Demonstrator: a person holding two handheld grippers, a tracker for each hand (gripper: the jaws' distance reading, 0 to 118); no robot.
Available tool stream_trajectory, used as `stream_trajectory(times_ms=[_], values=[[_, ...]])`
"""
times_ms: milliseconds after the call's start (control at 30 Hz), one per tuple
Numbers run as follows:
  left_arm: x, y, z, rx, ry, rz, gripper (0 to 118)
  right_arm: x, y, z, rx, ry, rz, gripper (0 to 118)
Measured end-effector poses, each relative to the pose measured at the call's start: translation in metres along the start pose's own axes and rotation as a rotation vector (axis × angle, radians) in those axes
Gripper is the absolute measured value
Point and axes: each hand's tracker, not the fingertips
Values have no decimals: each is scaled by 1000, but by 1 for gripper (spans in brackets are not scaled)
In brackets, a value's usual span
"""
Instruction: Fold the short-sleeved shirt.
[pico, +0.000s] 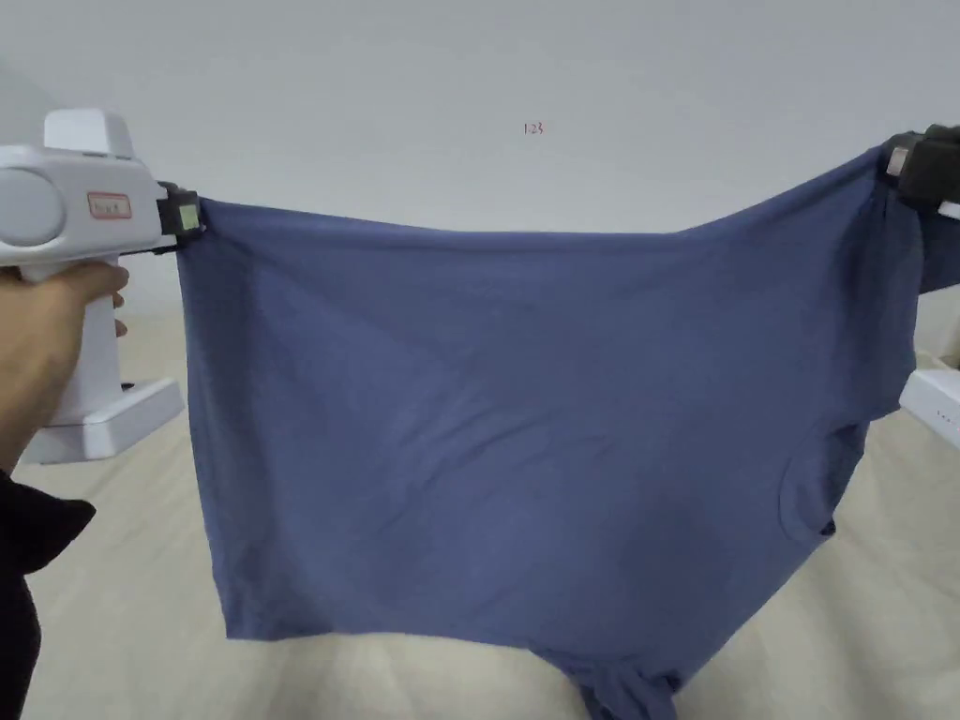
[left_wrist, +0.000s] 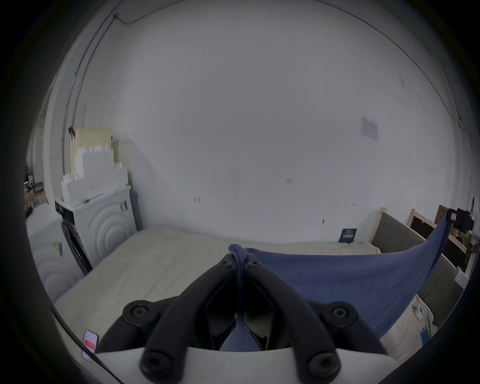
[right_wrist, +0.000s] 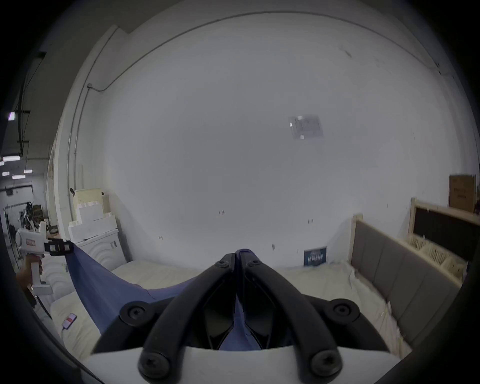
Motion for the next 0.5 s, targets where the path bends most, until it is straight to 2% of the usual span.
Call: stream_trajectory(times_ms=[67, 133, 267, 500], values=[[2, 16, -3, 17, 5, -10, 0, -1, 0, 2, 28, 0, 15, 2], [5, 28, -6, 37, 10, -20, 0, -11, 55, -12, 41, -4, 29, 2], [11, 46, -13, 59, 11, -22, 0, -8, 85, -21, 89, -1, 25, 2], [22, 32, -29, 56, -3, -53, 0, 0, 81, -30, 89, -1, 36, 2]])
